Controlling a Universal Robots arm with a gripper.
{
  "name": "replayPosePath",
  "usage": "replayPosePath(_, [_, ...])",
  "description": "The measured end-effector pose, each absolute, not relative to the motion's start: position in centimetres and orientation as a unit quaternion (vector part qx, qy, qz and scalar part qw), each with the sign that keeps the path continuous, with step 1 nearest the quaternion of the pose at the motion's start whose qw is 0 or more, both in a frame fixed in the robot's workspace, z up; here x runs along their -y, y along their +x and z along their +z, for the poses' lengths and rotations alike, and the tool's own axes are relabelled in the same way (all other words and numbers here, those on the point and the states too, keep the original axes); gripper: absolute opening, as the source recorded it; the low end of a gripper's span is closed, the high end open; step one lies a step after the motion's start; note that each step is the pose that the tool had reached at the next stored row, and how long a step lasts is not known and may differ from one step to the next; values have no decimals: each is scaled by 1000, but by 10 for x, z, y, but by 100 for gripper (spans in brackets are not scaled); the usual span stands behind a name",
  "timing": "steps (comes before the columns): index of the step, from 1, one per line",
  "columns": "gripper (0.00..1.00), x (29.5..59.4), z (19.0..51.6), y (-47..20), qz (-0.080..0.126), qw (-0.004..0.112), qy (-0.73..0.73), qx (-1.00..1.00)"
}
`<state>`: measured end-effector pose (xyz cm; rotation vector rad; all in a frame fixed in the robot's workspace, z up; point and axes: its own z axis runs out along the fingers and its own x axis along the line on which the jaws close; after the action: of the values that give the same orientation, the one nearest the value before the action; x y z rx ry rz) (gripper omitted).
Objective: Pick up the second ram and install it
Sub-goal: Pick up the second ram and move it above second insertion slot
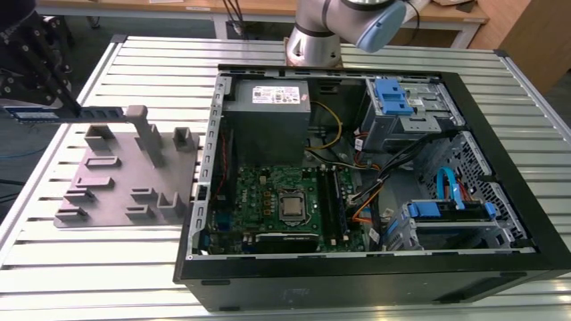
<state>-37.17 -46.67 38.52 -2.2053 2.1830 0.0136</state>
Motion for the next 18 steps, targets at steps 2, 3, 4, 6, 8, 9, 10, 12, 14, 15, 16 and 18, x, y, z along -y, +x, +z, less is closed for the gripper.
replayPosePath(2, [14, 467, 385, -367, 4, 19, -711, -703])
replayPosePath(3, [14, 467, 385, -364, 4, 19, -711, -703])
replayPosePath(4, [14, 467, 385, -362, 4, 19, -711, -703])
replayPosePath(6, [14, 467, 385, -357, 4, 19, -711, -703])
replayPosePath(8, [14, 467, 385, -353, 4, 19, -711, -703])
replayPosePath(9, [14, 466, 385, -350, 4, 19, -711, -703])
replayPosePath(10, [14, 466, 385, -348, 4, 19, -711, -703])
replayPosePath(12, [14, 466, 385, -343, 5, 19, -711, -703])
replayPosePath(14, [14, 466, 385, -339, 5, 19, -711, -703])
replayPosePath(15, [14, 466, 385, -337, 5, 19, -711, -703])
replayPosePath(16, [14, 466, 385, -335, 5, 19, -711, -703])
replayPosePath(18, [14, 466, 385, -330, 5, 19, -711, -703])
